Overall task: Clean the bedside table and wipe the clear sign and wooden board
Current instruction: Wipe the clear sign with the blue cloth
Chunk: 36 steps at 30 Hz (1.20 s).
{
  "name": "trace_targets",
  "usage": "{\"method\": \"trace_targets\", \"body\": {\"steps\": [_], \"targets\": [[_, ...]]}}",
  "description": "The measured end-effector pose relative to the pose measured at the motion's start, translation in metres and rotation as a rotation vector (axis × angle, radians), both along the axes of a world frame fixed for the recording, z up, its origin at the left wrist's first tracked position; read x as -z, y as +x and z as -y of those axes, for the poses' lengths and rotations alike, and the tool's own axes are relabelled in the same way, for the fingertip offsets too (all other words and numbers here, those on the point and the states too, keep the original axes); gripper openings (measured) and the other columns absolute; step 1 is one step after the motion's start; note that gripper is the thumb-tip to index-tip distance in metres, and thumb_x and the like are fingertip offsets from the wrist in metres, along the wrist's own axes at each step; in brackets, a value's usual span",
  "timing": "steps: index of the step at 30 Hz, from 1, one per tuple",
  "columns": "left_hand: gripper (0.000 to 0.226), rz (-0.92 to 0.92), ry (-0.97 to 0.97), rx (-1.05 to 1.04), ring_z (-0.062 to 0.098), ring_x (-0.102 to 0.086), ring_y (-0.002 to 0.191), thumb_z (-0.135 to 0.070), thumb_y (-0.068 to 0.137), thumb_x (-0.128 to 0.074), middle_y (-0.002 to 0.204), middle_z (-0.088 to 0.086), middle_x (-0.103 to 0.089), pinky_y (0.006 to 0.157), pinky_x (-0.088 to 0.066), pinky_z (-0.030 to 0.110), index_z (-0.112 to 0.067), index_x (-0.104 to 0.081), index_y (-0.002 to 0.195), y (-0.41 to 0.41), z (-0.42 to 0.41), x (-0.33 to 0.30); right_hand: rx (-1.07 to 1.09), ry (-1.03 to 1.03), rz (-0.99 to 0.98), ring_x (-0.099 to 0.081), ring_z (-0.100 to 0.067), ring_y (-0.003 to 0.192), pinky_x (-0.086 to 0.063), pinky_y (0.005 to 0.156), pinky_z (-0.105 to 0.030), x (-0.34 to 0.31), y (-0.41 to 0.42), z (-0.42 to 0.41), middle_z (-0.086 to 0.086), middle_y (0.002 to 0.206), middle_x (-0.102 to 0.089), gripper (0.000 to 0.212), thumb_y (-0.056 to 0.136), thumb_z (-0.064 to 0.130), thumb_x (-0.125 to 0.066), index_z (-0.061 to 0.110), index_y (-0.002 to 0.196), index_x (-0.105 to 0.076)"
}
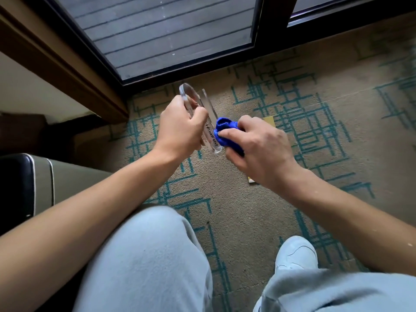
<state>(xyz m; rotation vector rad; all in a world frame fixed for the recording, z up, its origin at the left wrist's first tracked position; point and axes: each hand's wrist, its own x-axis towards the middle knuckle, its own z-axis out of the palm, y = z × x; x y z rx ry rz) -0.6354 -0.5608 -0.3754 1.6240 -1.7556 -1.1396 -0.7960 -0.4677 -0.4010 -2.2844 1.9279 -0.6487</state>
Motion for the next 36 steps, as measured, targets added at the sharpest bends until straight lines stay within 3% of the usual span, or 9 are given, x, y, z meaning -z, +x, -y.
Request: {"method": "trace_targets", "body": {"steps": [3, 8, 12, 17, 22, 25, 29, 34, 36], "targets": [[0.019, -0.108, 0.124, -0.107, 0.015, -0.055, 0.038, -0.013, 0.094, -0.046, 0.07, 0.021, -0.068, 0.037, -0.04, 0.023, 0.002, -0.056, 0.09, 0.002, 0.0, -0.001, 0.008, -0.037, 0.005, -0.059, -0.026, 0.073, -0.05, 0.054, -0.032, 0.003, 0.004, -0.001, -0.006, 0.087, -0.06, 0.031, 0.089, 0.038, -0.059, 0.019, 0.108, -0.074], [0.026, -0.359, 0.287, -0.378, 0.009, -0.041, 0.032, -0.011, 0.098, -0.04, 0.052, 0.007, -0.062, 0.037, -0.03, 0.017, -0.005, -0.056, 0.078, 0.005, 0.01, -0.009, -0.032, 0.019, 0.017, -0.058, -0.025, 0.074, -0.052, 0.058, -0.034, 0.022, 0.004, -0.013, -0.007, 0.087, -0.062, 0.029, 0.089, 0.036, -0.059, 0.015, 0.102, -0.075], [0.022, -0.352, 0.299, -0.32, 0.01, -0.042, 0.034, -0.014, 0.099, -0.043, 0.056, 0.009, -0.065, 0.041, -0.032, 0.02, -0.005, -0.056, 0.083, 0.007, 0.007, -0.005, 0.017, -0.024, 0.121, -0.06, -0.023, 0.071, -0.049, 0.06, -0.027, 0.026, -0.002, -0.024, -0.006, 0.084, -0.063, 0.025, 0.086, 0.028, -0.068, 0.014, 0.105, -0.077], [0.025, -0.358, 0.344, -0.333, 0.008, -0.043, 0.034, -0.013, 0.1, -0.041, 0.053, 0.004, -0.066, 0.038, -0.033, 0.02, -0.002, -0.059, 0.085, 0.009, 0.005, -0.005, 0.07, -0.22, 0.175, -0.06, -0.025, 0.075, -0.054, 0.066, -0.034, 0.007, -0.007, -0.008, -0.009, 0.088, -0.062, 0.028, 0.092, 0.027, -0.068, 0.014, 0.116, -0.075], [0.019, -0.406, 0.323, -0.267, 0.009, -0.044, 0.035, -0.01, 0.1, -0.042, 0.056, 0.007, -0.068, 0.04, -0.033, 0.02, -0.006, -0.057, 0.089, 0.006, 0.001, -0.008, -0.004, -0.091, 0.134, -0.059, -0.024, 0.076, -0.053, 0.061, -0.034, 0.012, -0.001, -0.007, -0.008, 0.089, -0.061, 0.032, 0.093, 0.029, -0.066, 0.013, 0.12, -0.073], [0.02, -0.395, 0.235, -0.134, 0.015, -0.051, 0.037, -0.009, 0.103, -0.04, 0.061, 0.012, -0.068, 0.036, -0.035, 0.023, -0.001, -0.058, 0.106, 0.012, 0.0, -0.012, 0.013, 0.006, 0.21, -0.059, -0.021, 0.068, -0.054, 0.058, -0.036, 0.016, -0.009, -0.016, -0.003, 0.082, -0.062, 0.025, 0.086, 0.031, -0.07, 0.017, 0.105, -0.077], [0.011, -0.127, 0.048, 0.251, 0.021, -0.063, 0.042, -0.015, 0.105, -0.049, 0.063, 0.012, -0.072, 0.04, -0.044, 0.022, -0.008, -0.054, 0.111, 0.018, -0.011, -0.012, 0.257, -0.069, 0.461, -0.062, -0.017, 0.074, -0.055, 0.069, -0.038, -0.008, -0.036, -0.002, -0.001, 0.087, -0.063, 0.026, 0.087, 0.031, -0.067, 0.021, 0.108, -0.077], [0.017, 0.131, -0.221, 0.528, 0.004, -0.061, 0.045, -0.028, 0.102, -0.055, 0.06, -0.005, -0.07, 0.052, -0.05, 0.024, -0.023, -0.054, 0.117, 0.022, -0.013, -0.009, 0.2, -0.093, 0.426, -0.059, -0.015, 0.078, -0.052, 0.071, -0.031, -0.048, -0.045, 0.022, -0.003, 0.092, -0.063, 0.031, 0.091, 0.03, -0.063, 0.019, 0.118, -0.074], [0.022, 0.219, -0.37, 0.626, 0.006, -0.059, 0.048, -0.035, 0.102, -0.052, 0.058, -0.007, -0.065, 0.055, -0.05, 0.026, -0.024, -0.052, 0.121, 0.022, -0.013, -0.007, 0.177, -0.052, 0.405, -0.059, -0.015, 0.078, -0.053, 0.072, -0.033, -0.056, -0.046, 0.033, -0.001, 0.091, -0.062, 0.032, 0.089, 0.033, -0.062, 0.023, 0.117, -0.074]]}}
